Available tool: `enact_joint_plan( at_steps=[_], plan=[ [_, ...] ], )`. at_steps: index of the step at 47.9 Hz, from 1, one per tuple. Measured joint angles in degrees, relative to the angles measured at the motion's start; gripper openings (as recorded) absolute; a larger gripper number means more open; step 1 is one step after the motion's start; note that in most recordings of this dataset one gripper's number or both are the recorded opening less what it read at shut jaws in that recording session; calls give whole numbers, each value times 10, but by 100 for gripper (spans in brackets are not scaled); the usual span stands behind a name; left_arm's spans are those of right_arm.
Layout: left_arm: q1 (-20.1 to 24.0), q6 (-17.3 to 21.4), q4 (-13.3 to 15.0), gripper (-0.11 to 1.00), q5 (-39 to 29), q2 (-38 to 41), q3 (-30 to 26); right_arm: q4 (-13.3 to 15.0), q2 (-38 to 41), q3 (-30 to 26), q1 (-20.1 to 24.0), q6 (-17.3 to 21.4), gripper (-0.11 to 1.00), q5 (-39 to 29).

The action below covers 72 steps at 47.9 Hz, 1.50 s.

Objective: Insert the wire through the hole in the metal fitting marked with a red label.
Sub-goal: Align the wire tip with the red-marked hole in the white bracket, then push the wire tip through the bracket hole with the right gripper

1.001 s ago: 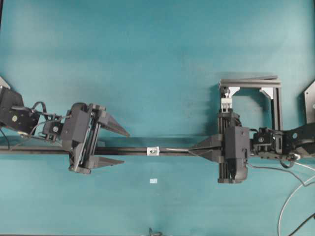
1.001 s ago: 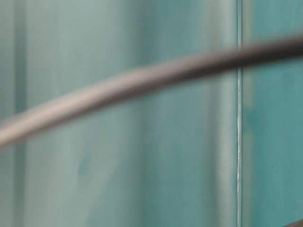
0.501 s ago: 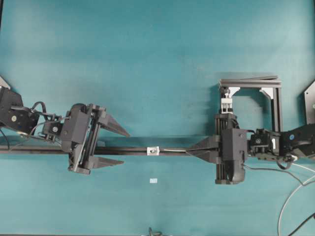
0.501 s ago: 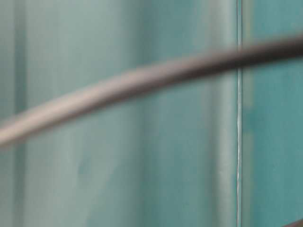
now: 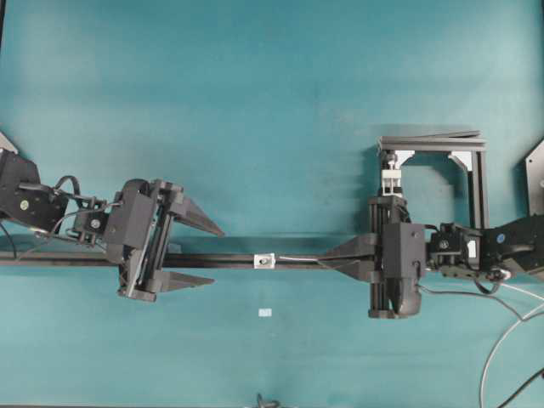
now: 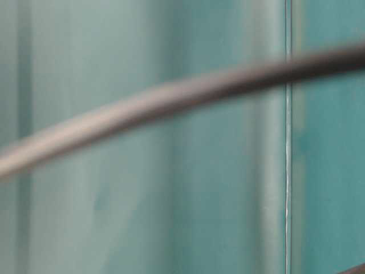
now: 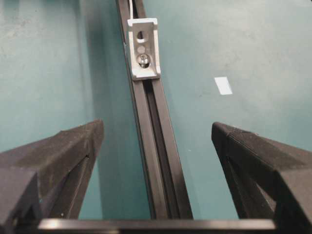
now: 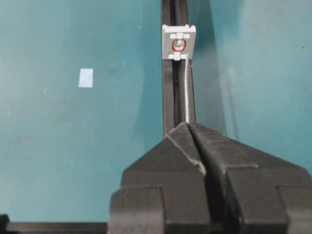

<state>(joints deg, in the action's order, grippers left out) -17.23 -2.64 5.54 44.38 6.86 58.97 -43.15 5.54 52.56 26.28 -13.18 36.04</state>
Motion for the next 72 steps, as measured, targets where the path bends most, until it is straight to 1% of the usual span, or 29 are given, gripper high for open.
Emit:
enact_joint_plan(
  at_steps=[9,28,72],
  plan=[
    [0,0,-1,55,0,0,-3,0,3,-4,0,-1,1,0],
    [0,0,0,55,0,0,-4,14,11,-11,0,0,1,4],
    [0,-2,-1,55,-4,0,-7,14,37,-31,0,0,1,36]
  ],
)
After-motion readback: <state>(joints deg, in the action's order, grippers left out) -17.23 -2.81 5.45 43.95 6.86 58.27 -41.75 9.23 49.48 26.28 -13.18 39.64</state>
